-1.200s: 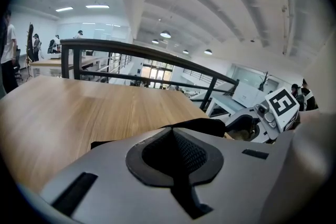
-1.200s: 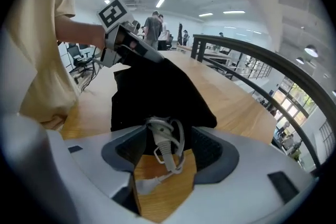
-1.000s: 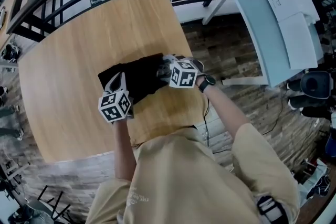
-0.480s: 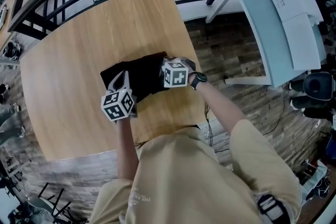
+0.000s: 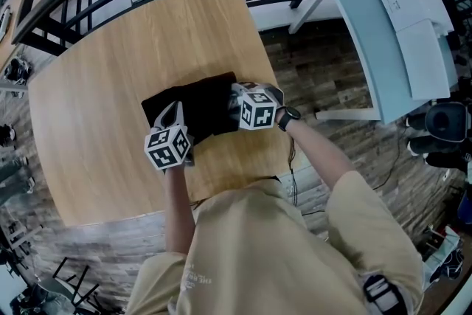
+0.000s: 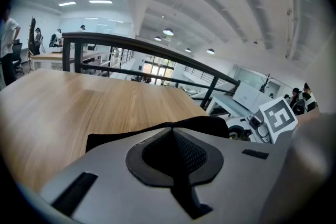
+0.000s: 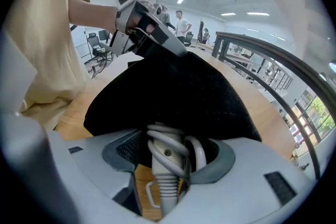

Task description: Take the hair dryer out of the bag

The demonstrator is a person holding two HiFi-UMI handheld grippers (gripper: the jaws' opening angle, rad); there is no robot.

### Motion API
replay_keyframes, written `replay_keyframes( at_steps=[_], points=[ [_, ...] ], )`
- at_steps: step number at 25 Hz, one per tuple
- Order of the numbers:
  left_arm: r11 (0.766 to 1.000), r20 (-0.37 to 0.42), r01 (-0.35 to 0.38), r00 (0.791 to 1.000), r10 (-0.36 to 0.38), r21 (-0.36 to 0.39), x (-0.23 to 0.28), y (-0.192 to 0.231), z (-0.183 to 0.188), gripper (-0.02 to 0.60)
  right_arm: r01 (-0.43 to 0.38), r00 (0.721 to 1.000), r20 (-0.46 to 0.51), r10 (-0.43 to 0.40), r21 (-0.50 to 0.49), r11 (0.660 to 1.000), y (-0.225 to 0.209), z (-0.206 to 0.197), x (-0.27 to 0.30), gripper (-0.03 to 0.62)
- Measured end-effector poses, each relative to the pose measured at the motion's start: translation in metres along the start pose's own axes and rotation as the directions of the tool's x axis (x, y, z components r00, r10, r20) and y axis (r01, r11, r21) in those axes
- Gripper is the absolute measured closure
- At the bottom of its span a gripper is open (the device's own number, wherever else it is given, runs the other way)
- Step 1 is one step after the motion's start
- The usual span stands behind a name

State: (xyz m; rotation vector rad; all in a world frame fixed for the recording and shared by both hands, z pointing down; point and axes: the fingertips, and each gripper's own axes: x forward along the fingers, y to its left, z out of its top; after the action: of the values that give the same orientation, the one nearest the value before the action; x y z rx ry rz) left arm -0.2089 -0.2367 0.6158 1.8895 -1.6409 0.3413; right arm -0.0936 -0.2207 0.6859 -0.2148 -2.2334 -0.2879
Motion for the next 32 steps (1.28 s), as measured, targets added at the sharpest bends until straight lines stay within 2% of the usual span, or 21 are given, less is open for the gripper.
replay_keyframes(
  at_steps=[4,11,17,24,26,28,30,32],
  points=[
    [1.000,-0.006,0.001,1.000,-0.001,-0.018,0.001,-0.001,-0.002,0.565,0.025,1.000,-0.005,-0.026,-0.043,0.999,0.000,-0.002,-0.019,0.356],
    [1.000,0.002,0.018,1.000,-0.018,-0.019,0.004,-0.006,-0.004,0.565,0.095,0.995,-0.014,-0.096,-0.043,0.995,-0.005,-0.015,-0.058,0.356],
    [1.000,-0.009,0.027,1.000,-0.027,-0.004,0.006,-0.008,-0.007,0.565,0.176,0.984,-0.022,-0.176,0.039,0.984,-0.011,-0.040,-0.096,0.356],
    [0.999,-0.014,0.030,0.999,-0.030,0.015,0.001,-0.010,-0.010,0.566,0.272,0.962,-0.041,-0.268,0.127,0.954,-0.005,-0.059,-0.140,0.356],
    [0.999,-0.017,0.031,0.999,-0.030,0.020,0.000,-0.010,-0.010,0.565,0.305,0.952,-0.038,-0.304,0.187,0.934,-0.003,-0.065,-0.150,0.356],
    [0.999,-0.020,0.033,0.999,-0.033,0.027,0.000,-0.012,-0.010,0.565,0.340,0.938,-0.027,-0.347,0.275,0.899,-0.001,-0.072,-0.158,0.356],
    [0.999,-0.023,0.036,0.999,-0.035,0.035,0.000,-0.015,-0.011,0.565,0.378,0.916,-0.021,-0.400,0.374,0.847,0.000,-0.078,-0.165,0.356],
    [0.998,-0.026,0.038,0.999,-0.037,0.043,-0.001,-0.017,-0.011,0.565,0.418,0.888,-0.030,-0.459,0.471,0.777,0.000,-0.085,-0.169,0.356]
  ],
)
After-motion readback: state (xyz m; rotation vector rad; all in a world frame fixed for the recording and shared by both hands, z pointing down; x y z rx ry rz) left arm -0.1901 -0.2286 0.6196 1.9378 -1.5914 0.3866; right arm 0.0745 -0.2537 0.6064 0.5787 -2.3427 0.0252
